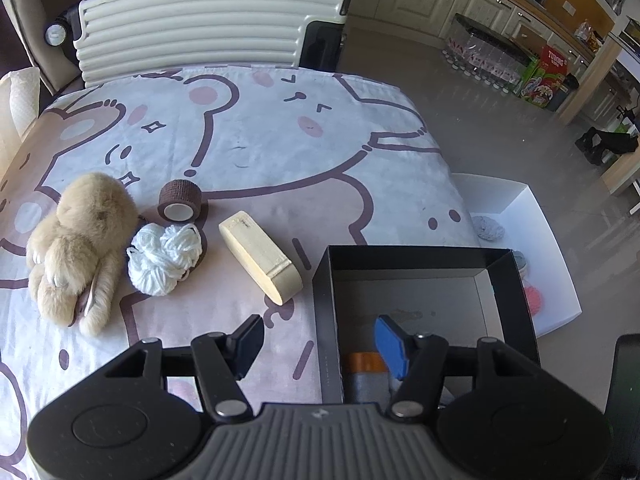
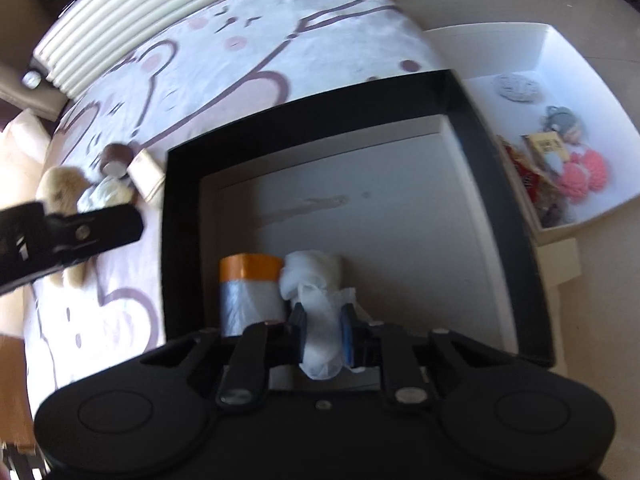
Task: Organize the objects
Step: 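Lower both items into the black box and open both tools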
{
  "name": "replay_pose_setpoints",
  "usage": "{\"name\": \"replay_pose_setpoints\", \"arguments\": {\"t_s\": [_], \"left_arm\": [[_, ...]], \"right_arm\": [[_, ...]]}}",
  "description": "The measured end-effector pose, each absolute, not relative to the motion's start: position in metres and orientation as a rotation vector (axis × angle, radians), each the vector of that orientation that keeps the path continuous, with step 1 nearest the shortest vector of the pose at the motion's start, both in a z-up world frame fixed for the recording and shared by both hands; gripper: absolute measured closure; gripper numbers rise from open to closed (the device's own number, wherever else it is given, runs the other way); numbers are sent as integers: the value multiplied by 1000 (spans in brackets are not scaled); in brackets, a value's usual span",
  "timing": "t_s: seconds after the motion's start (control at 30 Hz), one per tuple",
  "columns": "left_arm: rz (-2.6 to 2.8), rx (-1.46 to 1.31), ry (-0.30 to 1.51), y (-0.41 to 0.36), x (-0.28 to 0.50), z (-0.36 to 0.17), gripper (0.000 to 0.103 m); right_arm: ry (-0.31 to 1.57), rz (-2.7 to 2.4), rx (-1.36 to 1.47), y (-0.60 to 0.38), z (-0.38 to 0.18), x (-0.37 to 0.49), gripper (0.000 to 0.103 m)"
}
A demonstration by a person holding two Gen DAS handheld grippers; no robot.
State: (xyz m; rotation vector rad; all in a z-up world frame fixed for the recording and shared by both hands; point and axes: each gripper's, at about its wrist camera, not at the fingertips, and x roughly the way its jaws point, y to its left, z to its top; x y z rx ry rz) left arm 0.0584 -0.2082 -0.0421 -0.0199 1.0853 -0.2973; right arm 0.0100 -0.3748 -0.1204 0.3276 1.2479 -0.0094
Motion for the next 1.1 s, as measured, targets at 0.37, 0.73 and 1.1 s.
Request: {"name": "replay_pose_setpoints", "arguments": {"t_s": [0.37,0.73,1.1], "left_arm": [[-289,-9,1103,-205,59,-45,41],[-297,16,1093,-204,52,-39,41],[-295,68,1084,-199,45,-33,40]], "right_arm": [[1275,-3,317,-366,-120,11,75],[1161,-104,287,-380,-82,-3,49],[1052,-199,282,-392,-45,-21,46]]}}
